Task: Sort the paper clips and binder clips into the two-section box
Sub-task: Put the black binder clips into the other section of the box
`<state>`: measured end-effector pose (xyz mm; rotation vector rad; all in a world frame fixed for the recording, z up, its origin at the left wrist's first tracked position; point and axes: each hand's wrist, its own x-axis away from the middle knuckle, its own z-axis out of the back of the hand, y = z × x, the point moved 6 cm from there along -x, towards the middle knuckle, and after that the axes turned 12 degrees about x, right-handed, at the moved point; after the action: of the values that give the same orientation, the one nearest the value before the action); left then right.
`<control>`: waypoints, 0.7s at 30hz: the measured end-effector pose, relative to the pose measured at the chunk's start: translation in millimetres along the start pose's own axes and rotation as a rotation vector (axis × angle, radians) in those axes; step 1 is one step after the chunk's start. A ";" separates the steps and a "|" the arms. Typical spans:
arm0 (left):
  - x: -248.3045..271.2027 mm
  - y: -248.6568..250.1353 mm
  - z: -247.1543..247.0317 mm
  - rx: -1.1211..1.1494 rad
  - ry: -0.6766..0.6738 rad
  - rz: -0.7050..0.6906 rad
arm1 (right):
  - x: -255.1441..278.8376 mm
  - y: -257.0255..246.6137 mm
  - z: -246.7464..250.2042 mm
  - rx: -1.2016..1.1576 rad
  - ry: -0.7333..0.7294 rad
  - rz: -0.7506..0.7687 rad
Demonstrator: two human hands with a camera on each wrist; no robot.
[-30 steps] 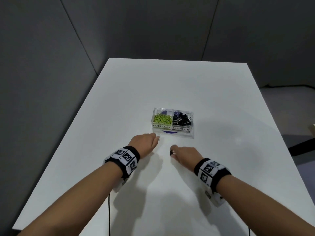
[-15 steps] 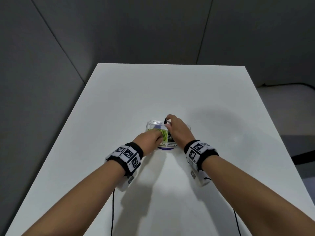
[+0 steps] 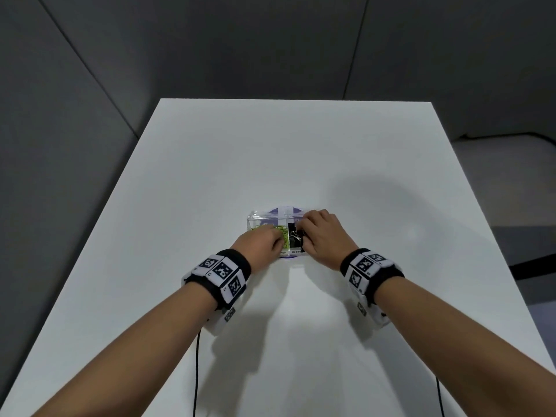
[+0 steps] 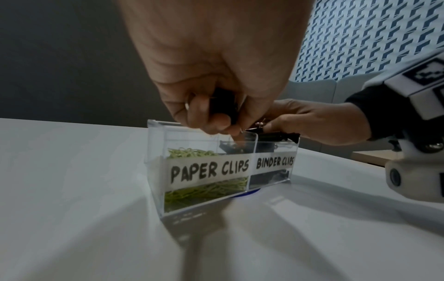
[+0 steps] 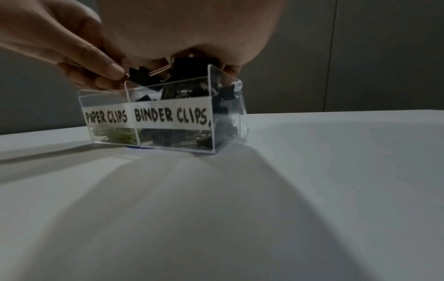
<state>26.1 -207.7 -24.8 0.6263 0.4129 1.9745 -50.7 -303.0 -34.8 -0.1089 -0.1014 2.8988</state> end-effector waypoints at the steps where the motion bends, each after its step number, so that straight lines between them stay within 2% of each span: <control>1: -2.2 1.7 1.1 0.008 0.013 -0.002 | -0.4 0.4 0.4 0.001 0.011 -0.004; 6: -13.1 3.6 6.9 0.145 0.134 0.039 | -3.9 -0.4 -0.4 0.000 0.082 -0.001; 9: -15.5 9.6 5.1 0.192 0.178 0.009 | -7.1 1.7 -2.7 -0.010 0.105 -0.040; 12: -17.8 12.2 1.8 0.219 0.206 0.008 | -15.5 4.2 -10.6 -0.042 0.037 -0.139; 15: -19.8 10.6 0.1 0.235 0.222 0.013 | -20.4 7.1 -16.1 -0.182 -0.006 -0.225; 18: -21.1 12.9 0.7 0.243 0.227 -0.035 | -13.6 13.7 -3.8 -0.415 0.072 -0.269; 21: -26.9 21.1 -0.6 0.156 0.218 -0.105 | 11.5 31.1 15.0 -0.484 0.189 -0.345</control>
<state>20.9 -241.3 -20.9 0.4763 0.7252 1.9282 -70.4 -331.3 -23.0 -0.4039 -0.7099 2.4495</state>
